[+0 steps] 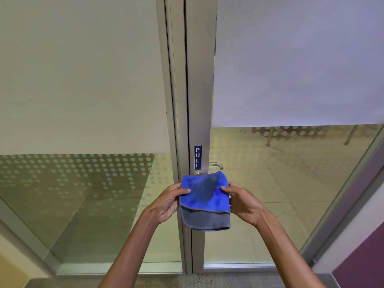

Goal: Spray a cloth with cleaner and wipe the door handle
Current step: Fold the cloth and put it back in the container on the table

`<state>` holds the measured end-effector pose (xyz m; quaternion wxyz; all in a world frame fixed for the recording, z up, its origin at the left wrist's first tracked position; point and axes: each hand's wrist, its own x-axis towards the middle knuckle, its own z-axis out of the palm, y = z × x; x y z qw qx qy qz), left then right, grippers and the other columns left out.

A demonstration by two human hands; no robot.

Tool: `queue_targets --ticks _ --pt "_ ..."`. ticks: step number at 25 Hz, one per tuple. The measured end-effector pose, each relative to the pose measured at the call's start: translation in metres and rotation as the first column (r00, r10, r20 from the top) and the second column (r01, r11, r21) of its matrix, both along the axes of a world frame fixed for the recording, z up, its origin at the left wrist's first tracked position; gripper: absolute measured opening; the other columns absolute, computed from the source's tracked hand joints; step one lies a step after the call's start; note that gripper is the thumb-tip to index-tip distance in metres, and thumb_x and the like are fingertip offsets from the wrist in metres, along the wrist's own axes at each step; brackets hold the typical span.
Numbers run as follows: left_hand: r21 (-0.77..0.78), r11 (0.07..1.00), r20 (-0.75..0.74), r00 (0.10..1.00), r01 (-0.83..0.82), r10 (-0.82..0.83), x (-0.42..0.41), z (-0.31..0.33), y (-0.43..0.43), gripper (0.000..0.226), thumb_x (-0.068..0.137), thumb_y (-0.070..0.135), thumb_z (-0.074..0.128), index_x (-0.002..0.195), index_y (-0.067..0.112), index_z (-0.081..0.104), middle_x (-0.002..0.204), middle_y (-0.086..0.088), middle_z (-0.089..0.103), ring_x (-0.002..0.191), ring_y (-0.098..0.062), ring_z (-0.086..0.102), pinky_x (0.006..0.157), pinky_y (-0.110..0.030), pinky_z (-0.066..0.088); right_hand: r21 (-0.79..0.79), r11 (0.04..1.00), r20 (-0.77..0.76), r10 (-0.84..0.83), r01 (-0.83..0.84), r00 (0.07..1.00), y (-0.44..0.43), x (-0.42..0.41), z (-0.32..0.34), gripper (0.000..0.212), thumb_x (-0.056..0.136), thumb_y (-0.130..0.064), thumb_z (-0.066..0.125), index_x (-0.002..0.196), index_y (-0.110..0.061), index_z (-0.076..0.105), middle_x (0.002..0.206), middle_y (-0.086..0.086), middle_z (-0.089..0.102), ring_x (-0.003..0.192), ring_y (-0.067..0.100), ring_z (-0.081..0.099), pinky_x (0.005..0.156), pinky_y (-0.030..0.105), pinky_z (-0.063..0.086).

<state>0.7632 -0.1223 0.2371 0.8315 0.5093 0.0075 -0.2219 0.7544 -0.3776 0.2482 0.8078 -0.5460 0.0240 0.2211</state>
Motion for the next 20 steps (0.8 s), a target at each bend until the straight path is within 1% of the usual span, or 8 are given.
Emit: queue_targets --ticks 3,8,10,12,13,15,17,20 --pt "-0.026 0.997 0.054 0.996 0.077 -0.075 -0.006 0.006 0.008 0.041 0.096 -0.006 0.061 0.137 -0.002 0.059 0.133 -0.026 0.067 0.103 -0.029 0.077 0.068 -0.030 0.066 -0.183 0.982 0.064 0.056 -0.043 0.996 -0.004 0.001 0.007 0.036 0.096 -0.005 0.063 0.131 -0.012 0.065 0.111 0.005 0.073 0.094 0.024 0.069 0.079 0.034 0.060" --pt "0.150 0.988 0.219 0.973 0.033 -0.066 -0.006 0.019 0.014 0.043 0.097 -0.008 0.061 0.136 0.010 0.061 0.133 -0.015 0.071 0.099 -0.020 0.078 0.066 -0.022 0.063 -0.146 0.989 0.218 0.060 -0.029 0.974 -0.004 0.000 0.018 0.045 0.095 0.007 0.060 0.134 -0.014 0.067 0.115 0.009 0.076 0.098 0.023 0.072 0.084 0.037 0.062" --pt "0.202 0.978 0.306 0.952 -0.044 -0.020 -0.006 0.030 0.014 0.041 0.097 -0.009 0.060 0.123 0.020 0.073 0.122 -0.005 0.077 0.101 -0.016 0.077 0.069 -0.019 0.062 -0.096 0.995 0.332 0.027 0.006 0.943 -0.005 -0.004 0.025 0.040 0.096 0.008 0.060 0.128 -0.012 0.071 0.123 0.011 0.074 0.106 0.024 0.072 0.087 0.035 0.061" --pt "0.315 0.937 0.443 0.897 -0.152 -0.003 -0.008 0.043 0.014 0.044 0.096 -0.008 0.059 0.103 0.029 0.081 0.104 0.005 0.081 0.082 -0.006 0.075 0.058 -0.016 0.055 -0.103 0.994 0.475 0.022 0.031 0.880 -0.007 -0.008 0.034 0.029 0.094 0.003 0.063 0.114 -0.010 0.079 0.127 0.009 0.073 0.113 0.021 0.072 0.089 0.030 0.059" --pt "0.367 0.905 0.521 0.854 -0.213 -0.010 -0.008 0.048 0.014 0.045 0.095 -0.009 0.056 0.095 0.028 0.082 0.104 0.008 0.080 0.076 -0.004 0.071 0.053 -0.017 0.049 -0.115 0.992 0.532 0.019 0.051 0.846 -0.008 -0.009 0.039 0.025 0.092 0.000 0.064 0.105 -0.010 0.082 0.130 0.007 0.072 0.118 0.020 0.070 0.089 0.029 0.058" --pt "0.375 0.875 0.632 0.775 -0.306 0.000 -0.008 0.057 0.011 0.056 0.090 -0.017 0.046 0.080 0.027 0.079 0.117 0.010 0.077 0.089 -0.001 0.070 0.056 -0.017 0.044 -0.120 0.987 0.583 -0.018 0.108 0.812 -0.009 -0.008 0.045 0.031 0.092 0.008 0.059 0.088 -0.011 0.084 0.134 0.003 0.068 0.123 0.026 0.067 0.090 0.035 0.055" --pt "0.303 0.888 0.653 0.754 -0.345 0.070 -0.011 0.063 0.004 0.054 0.090 -0.018 0.047 0.087 0.025 0.081 0.122 0.009 0.076 0.089 0.004 0.070 0.059 -0.007 0.048 -0.123 0.976 0.598 -0.071 0.180 0.798 -0.010 -0.007 0.047 0.042 0.094 0.013 0.052 0.085 -0.014 0.083 0.126 0.002 0.072 0.116 0.032 0.069 0.084 0.043 0.049" --pt "0.203 0.903 0.621 0.763 -0.379 0.180 -0.011 0.061 0.001 0.035 0.098 0.001 0.063 0.116 0.027 0.077 0.120 0.000 0.079 0.082 -0.001 0.073 0.057 -0.010 0.053 -0.116 0.958 0.619 -0.138 0.264 0.773 -0.008 -0.012 0.050 0.030 0.096 -0.009 0.059 0.109 -0.028 0.079 0.110 -0.006 0.078 0.094 0.016 0.070 0.072 0.028 0.055"
